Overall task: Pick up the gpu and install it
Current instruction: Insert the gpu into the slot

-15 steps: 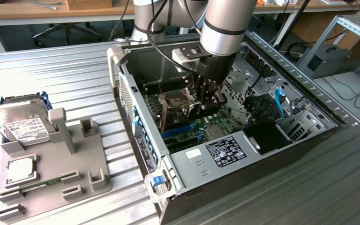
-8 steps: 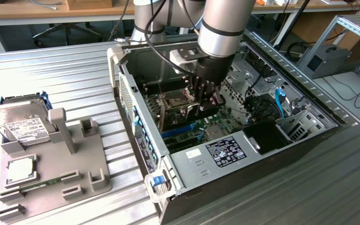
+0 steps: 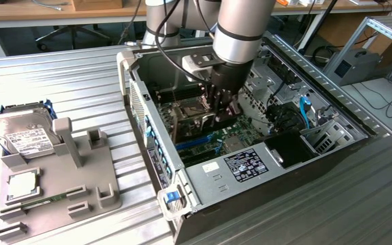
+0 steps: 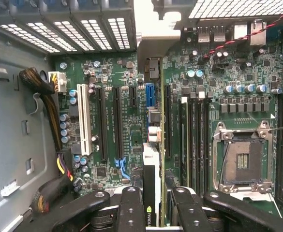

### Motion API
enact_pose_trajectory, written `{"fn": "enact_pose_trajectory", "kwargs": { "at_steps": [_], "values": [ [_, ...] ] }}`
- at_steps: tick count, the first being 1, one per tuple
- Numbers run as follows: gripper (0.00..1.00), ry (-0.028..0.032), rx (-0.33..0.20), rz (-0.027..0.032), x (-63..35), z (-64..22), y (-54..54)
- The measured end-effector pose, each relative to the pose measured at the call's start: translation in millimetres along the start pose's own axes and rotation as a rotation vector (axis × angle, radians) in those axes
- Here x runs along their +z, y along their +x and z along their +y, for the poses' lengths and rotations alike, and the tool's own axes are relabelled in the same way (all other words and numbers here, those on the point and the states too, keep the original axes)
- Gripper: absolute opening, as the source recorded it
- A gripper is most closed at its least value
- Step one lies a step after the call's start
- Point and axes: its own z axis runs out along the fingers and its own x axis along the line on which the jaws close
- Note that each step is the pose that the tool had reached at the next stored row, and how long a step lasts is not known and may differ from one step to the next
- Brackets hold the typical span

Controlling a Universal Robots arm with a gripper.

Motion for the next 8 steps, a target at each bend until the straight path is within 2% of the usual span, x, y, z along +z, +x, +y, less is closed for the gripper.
{"fn": "enact_pose_trajectory", "kwargs": {
  "at_steps": [8],
  "values": [
    [0.27,0.0015,0.0,0.0001,3.5,6.4,0.2]
  ]
}}
